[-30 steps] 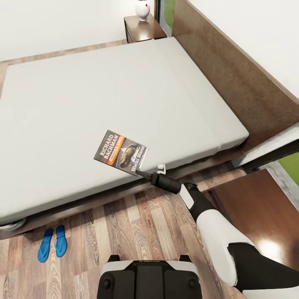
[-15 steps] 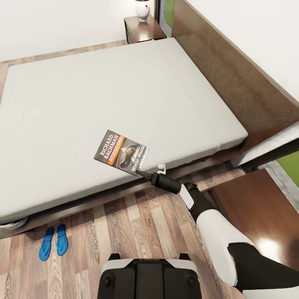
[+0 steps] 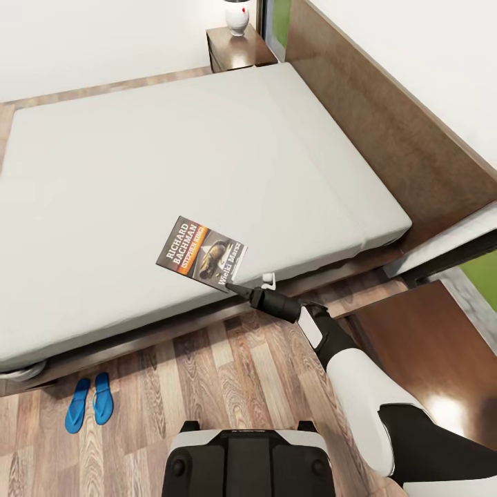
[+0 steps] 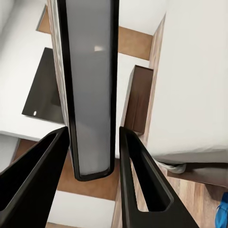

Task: In the bedroom, move the book from the bed onto either nightstand, and place the two sandals side by side next to the bed.

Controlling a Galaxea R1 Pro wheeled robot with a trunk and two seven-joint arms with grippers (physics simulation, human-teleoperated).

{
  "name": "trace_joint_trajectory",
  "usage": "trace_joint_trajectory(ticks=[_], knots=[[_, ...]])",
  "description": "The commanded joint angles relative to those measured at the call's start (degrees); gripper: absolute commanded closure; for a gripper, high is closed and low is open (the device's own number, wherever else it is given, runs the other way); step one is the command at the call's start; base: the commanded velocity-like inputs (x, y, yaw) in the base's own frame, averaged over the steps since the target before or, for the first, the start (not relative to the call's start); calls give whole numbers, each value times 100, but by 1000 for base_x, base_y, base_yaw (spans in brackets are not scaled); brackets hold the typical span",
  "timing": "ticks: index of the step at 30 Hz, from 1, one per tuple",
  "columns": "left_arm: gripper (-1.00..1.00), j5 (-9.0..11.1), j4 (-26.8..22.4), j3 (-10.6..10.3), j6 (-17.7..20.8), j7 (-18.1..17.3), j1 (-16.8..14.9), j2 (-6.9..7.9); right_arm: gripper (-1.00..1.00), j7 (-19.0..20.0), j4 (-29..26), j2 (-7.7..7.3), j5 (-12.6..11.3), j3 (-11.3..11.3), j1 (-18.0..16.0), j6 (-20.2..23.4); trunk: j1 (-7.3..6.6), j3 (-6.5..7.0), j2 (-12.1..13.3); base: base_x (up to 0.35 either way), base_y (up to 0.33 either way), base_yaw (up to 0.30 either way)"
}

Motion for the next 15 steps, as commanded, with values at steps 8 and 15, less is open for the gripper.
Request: trace_joint_trajectory(ticks=[8,15], knots=[[-100,59,2,-51,-24,7,1,1,100,20,2,6,-21,-30,24,57,3,-6,-9,0,0,0],[-100,64,0,-51,-24,7,1,-1,100,21,2,6,-23,-29,34,57,3,-6,-9,0,0,4]])
